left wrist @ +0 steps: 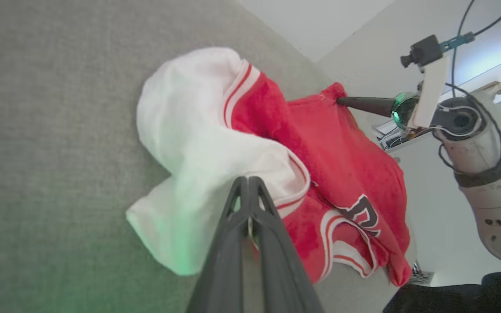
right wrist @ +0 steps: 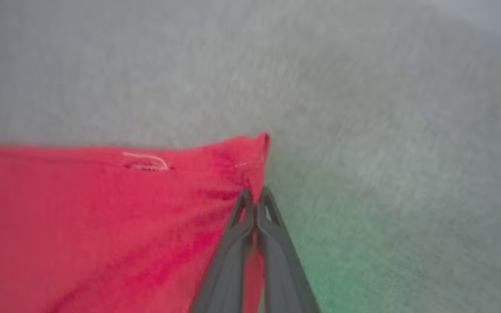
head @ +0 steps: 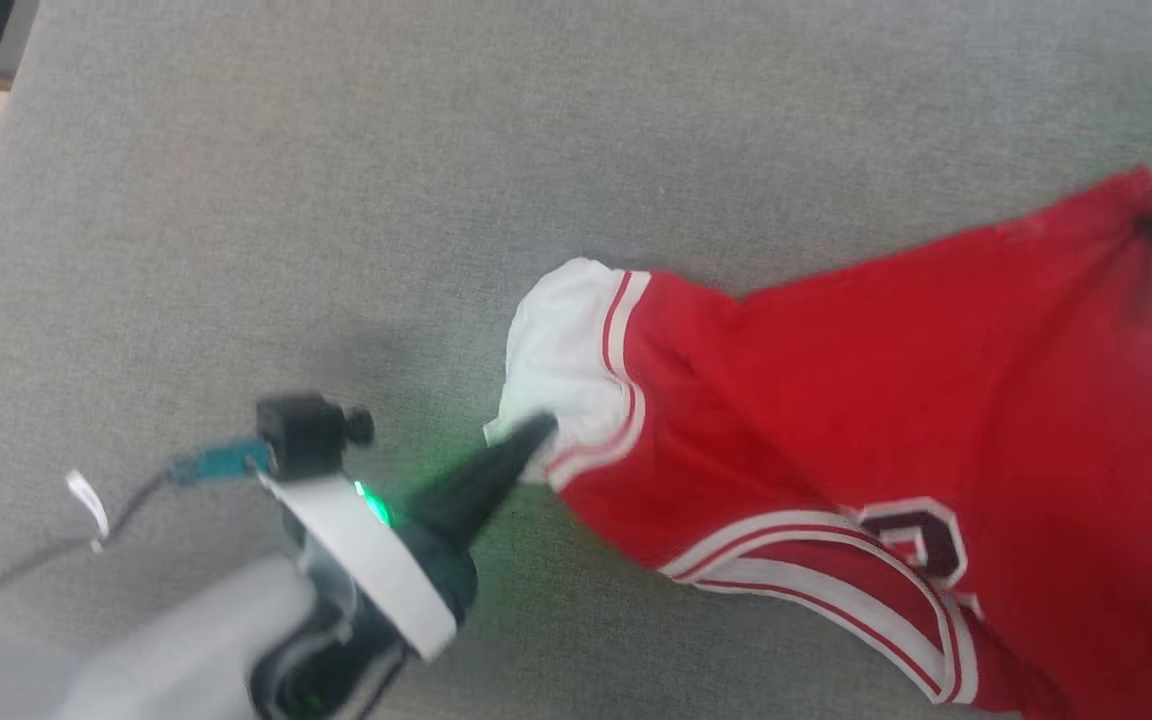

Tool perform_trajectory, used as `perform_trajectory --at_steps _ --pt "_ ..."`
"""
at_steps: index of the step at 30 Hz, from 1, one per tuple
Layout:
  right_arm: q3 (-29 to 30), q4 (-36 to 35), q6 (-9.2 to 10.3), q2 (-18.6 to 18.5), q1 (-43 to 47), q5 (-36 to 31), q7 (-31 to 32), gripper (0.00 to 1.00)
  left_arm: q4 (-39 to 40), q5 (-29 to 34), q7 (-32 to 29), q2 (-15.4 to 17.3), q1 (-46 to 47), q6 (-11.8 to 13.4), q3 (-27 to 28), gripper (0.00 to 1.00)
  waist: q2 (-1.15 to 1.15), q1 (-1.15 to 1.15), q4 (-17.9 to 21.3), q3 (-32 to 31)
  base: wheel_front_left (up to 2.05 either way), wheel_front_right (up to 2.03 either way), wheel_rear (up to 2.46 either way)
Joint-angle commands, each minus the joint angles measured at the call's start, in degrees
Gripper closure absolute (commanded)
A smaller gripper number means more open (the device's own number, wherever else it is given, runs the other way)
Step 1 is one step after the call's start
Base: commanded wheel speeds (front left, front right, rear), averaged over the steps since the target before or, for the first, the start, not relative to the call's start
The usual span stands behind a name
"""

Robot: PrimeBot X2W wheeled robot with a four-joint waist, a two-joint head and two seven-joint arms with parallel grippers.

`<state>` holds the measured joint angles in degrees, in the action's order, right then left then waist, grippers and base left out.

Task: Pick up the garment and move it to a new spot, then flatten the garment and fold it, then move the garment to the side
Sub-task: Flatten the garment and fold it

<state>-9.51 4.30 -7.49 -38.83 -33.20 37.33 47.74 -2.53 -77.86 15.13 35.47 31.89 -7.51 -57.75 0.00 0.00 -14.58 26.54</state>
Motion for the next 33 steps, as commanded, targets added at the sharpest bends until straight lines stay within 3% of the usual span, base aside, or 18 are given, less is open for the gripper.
perform_trajectory --at_steps 1,10,19,24,29,33 --pt "1.6 1.1 0.00 1.0 -1.8 0.1 -1.9 1.00 -0.9 -0.4 0.0 0.5 2.3 0.1 0.0 1.00 0.00 0.00 0.5 -0.6 0.00 0.00 0.00" --pt "12.7 11.4 -0.01 8.8 -16.2 -5.7 -13.5 1.00 -7.0 -6.8 -2.3 0.4 21.8 0.1 3.3 1.00 0.00 0.00 4.0 0.5 0.00 0.00 0.00" --pt "21.5 25.2 0.01 14.1 -41.2 -16.8 -26.6 1.00 -29.1 -5.8 -2.4 -1.4 49.6 0.1 11.0 1.00 0.00 0.00 9.3 4.1 0.00 0.00 0.00" --pt "25.1 31.0 0.10 15.0 -50.7 -19.7 -34.6 1.00 -34.8 -6.7 -0.5 -3.4 61.4 0.1 16.6 1.00 0.00 0.00 10.9 4.4 0.00 0.00 0.00" --pt "25.7 35.9 0.10 14.9 -53.8 -19.8 -38.1 1.00 -32.3 -8.4 -0.2 -4.2 64.3 0.1 18.5 1.00 0.00 0.00 11.0 4.0 0.00 0.00 0.00" --pt "22.9 38.4 0.06 14.6 -49.6 -17.4 -37.4 1.00 -28.1 -11.4 -1.2 -3.6 57.6 0.1 17.4 1.00 0.00 0.00 11.1 3.7 0.00 0.00 0.00"
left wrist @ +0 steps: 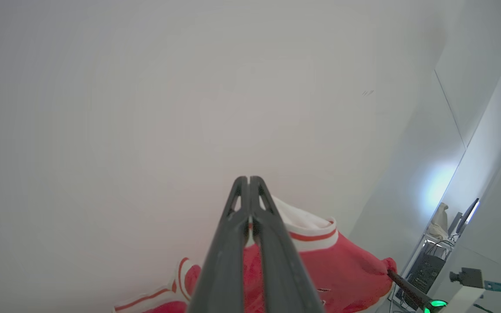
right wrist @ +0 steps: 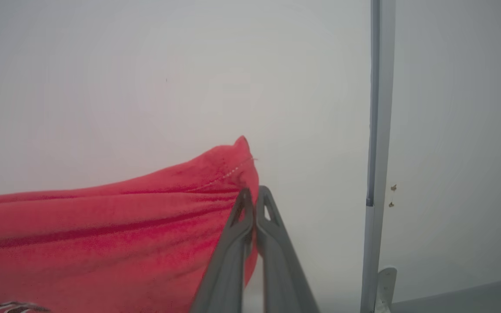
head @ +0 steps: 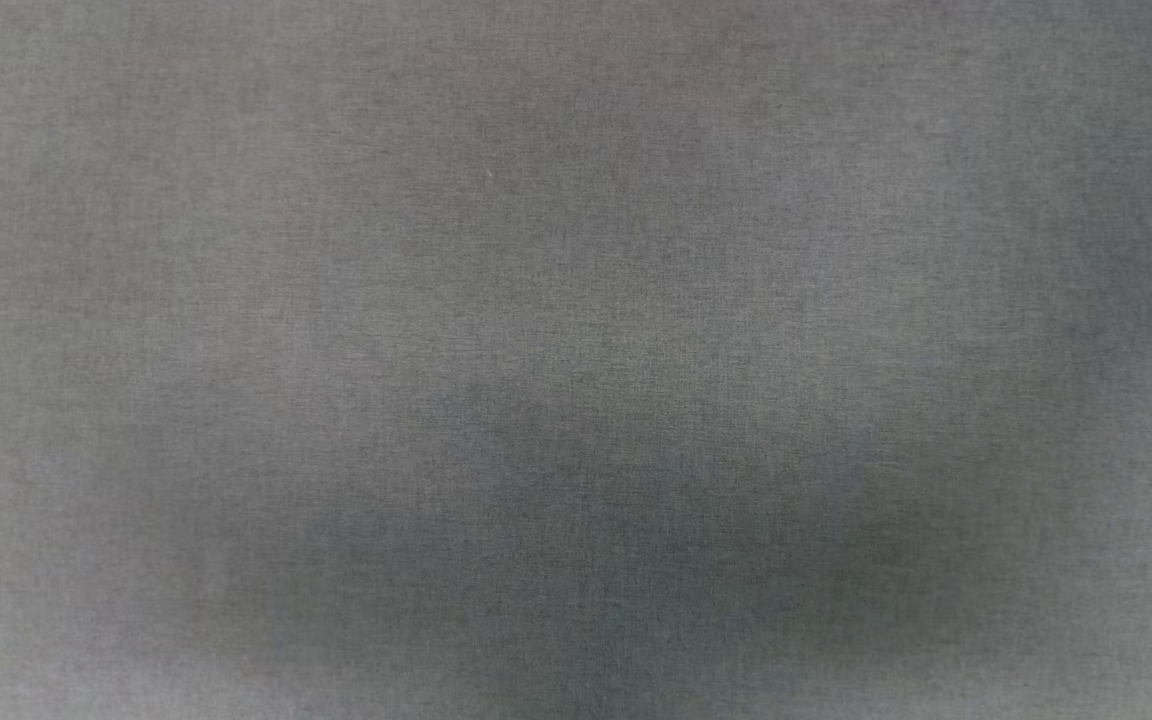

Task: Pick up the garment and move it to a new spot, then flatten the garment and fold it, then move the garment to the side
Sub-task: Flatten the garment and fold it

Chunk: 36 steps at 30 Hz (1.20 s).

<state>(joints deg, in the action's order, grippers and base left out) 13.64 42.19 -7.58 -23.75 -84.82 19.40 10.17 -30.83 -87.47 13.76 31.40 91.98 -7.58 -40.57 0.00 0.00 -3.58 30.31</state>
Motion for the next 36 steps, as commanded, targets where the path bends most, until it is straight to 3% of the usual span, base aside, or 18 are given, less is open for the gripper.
perform_trajectory --at_steps 1,8,16,26,32,36 --pt "-1.1 0.5 0.15 -0.5 3.5 1.5 0.4 1.00 1.6 -2.6 -0.2 0.7 -4.7 0.2 0.4 1.00 0.00 0.00 0.0 -0.2 0.00 0.00 0.00" --pt "-7.1 -2.6 0.13 -2.9 17.5 9.7 4.3 1.00 13.7 -5.0 -1.4 3.2 -23.6 0.1 -2.6 1.00 0.00 0.00 -0.4 -1.1 0.00 0.00 0.00" --pt "-11.1 -15.8 0.08 -6.9 42.5 21.3 9.4 1.00 30.0 -6.2 -0.6 7.1 -46.8 0.1 -3.3 1.00 0.00 0.00 -0.4 -3.7 0.00 0.00 0.00" --pt "-6.9 -34.8 0.08 -6.6 71.6 28.2 18.7 1.00 42.4 -3.3 0.6 14.1 -67.7 0.1 -4.9 1.00 0.00 0.00 0.5 -8.3 0.00 0.00 0.00" --pt "-0.6 -46.5 0.08 -3.9 85.8 29.8 24.2 1.00 49.4 -2.4 1.5 17.9 -80.6 0.1 -0.7 1.00 0.00 0.00 1.6 -9.2 0.00 0.00 0.00" --pt "3.4 -53.8 0.08 -0.9 91.2 29.2 25.8 1.00 53.6 -1.2 1.4 18.8 -86.8 0.1 3.0 1.00 0.00 0.00 1.7 -9.3 0.00 0.00 0.00"
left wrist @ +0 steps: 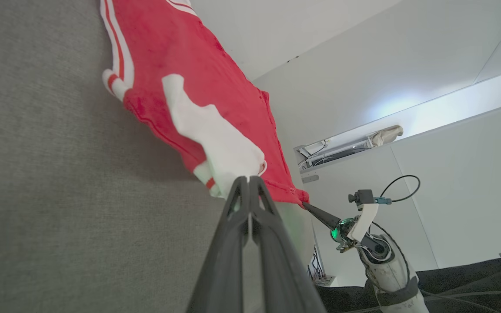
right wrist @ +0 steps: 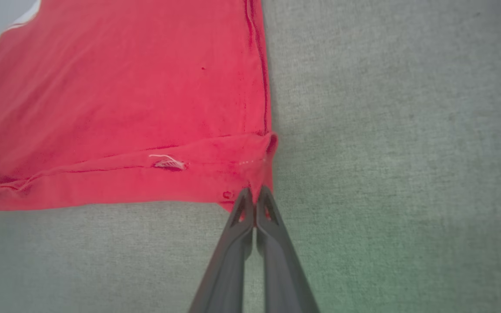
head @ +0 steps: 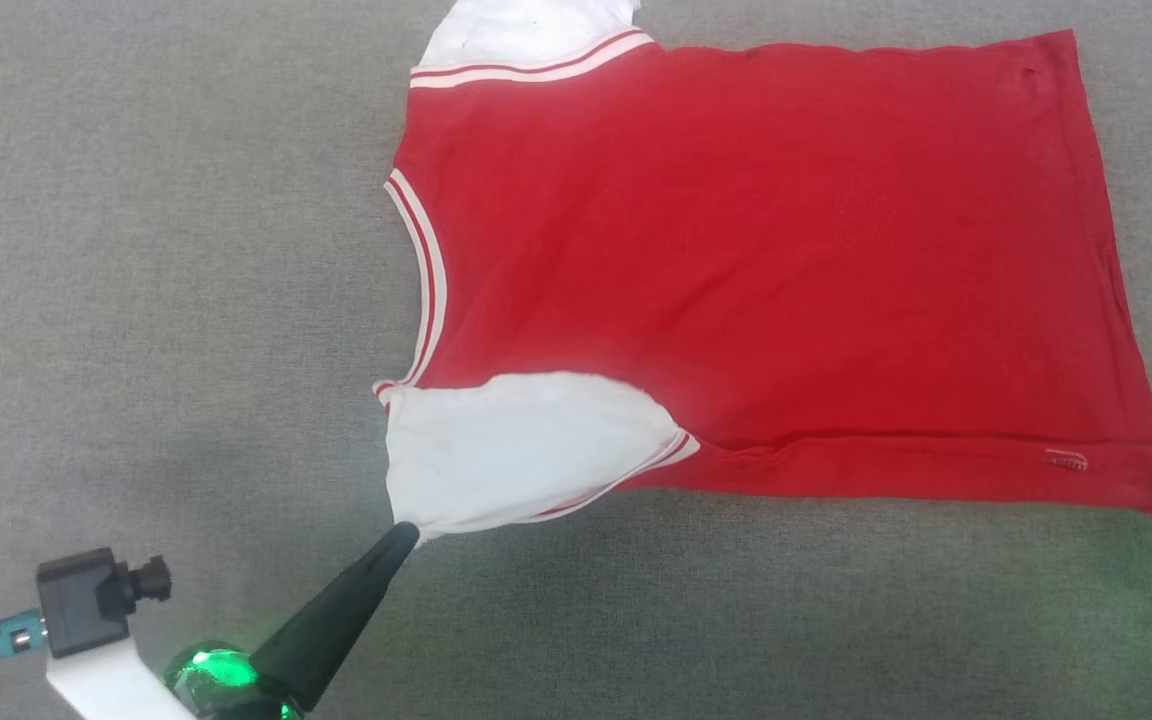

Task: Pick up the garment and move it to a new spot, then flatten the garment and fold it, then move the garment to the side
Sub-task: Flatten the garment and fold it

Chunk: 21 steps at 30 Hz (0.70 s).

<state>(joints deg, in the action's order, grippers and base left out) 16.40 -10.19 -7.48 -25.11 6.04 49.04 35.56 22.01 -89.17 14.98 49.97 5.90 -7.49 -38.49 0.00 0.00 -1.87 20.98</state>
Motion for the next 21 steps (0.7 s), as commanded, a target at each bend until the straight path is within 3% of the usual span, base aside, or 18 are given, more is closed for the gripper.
perform_trajectory --at_steps 1,5,10,21 --pt "1.3 -2.7 -0.02 1.2 0.7 -0.7 0.7 1.00 1.5 1.2 0.2 0.5 -1.4 0.0 1.5 1.00 0.00 0.00 0.1 0.0 0.00 0.00 0.00" --pt "2.4 -4.4 -0.02 2.5 -1.5 -1.5 1.0 1.00 2.6 2.5 0.2 0.2 0.2 0.0 2.9 1.00 0.00 0.00 0.1 -0.2 0.00 0.00 0.00" --pt "3.1 -0.6 -0.02 2.5 -11.4 -3.2 1.1 1.00 -0.6 0.1 -4.1 -3.1 12.6 0.0 3.9 1.00 0.00 0.00 -0.7 0.7 0.00 0.00 0.00" --pt "-1.1 12.9 -0.02 1.5 -28.3 -6.0 -1.8 1.00 -17.1 -0.9 -10.6 -10.7 31.1 0.0 5.2 1.00 0.00 0.00 -0.3 6.4 0.00 0.00 0.00"
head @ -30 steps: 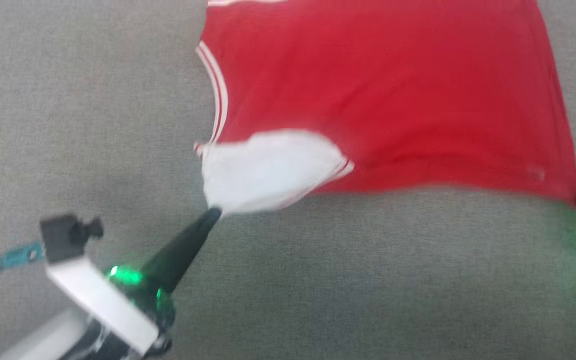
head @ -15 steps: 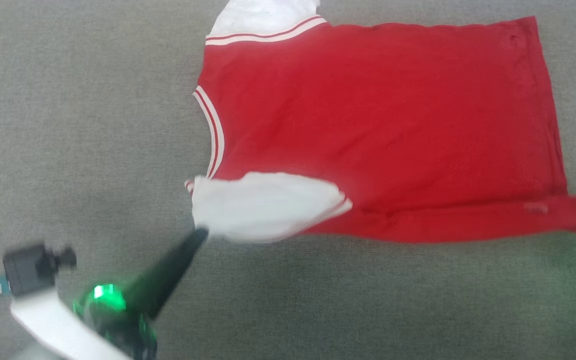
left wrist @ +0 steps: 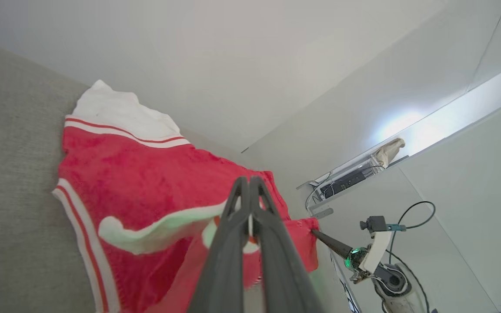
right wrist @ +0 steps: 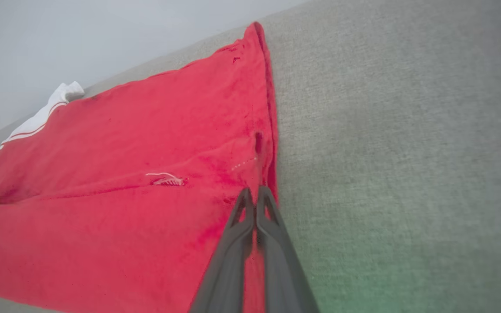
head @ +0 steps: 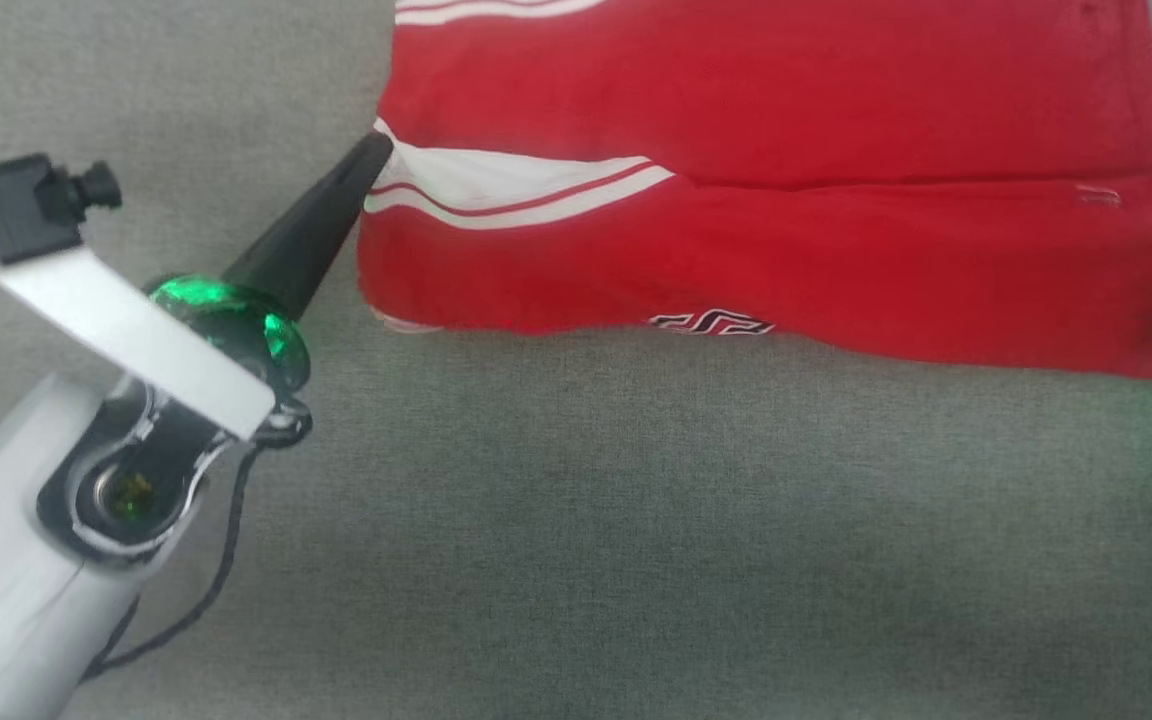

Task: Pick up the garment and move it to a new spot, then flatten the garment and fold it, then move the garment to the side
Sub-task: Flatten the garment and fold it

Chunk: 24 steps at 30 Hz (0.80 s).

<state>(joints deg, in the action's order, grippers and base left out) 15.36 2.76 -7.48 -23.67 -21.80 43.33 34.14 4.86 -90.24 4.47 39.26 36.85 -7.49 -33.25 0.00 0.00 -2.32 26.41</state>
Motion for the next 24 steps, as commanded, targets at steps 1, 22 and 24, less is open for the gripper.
perform_trajectory --at_steps 1,22,24 --pt "-0.6 0.8 -0.02 0.0 -1.7 -0.4 -0.8 1.00 -1.3 0.2 -0.6 -0.4 1.1 0.0 -0.3 1.00 0.00 0.00 0.3 1.7 0.00 0.00 0.00" --pt "-11.4 8.9 -0.02 -6.0 -5.6 -1.9 -16.8 0.00 -17.1 11.3 2.2 4.3 10.9 0.0 -12.3 0.00 0.00 0.00 0.4 -1.0 0.00 0.00 0.00" --pt "-11.6 8.4 -0.02 -6.1 -4.9 -1.7 -17.7 0.00 -17.8 12.6 0.4 5.7 11.8 0.0 -14.5 0.00 0.00 0.00 0.5 -2.4 0.00 0.00 0.00"
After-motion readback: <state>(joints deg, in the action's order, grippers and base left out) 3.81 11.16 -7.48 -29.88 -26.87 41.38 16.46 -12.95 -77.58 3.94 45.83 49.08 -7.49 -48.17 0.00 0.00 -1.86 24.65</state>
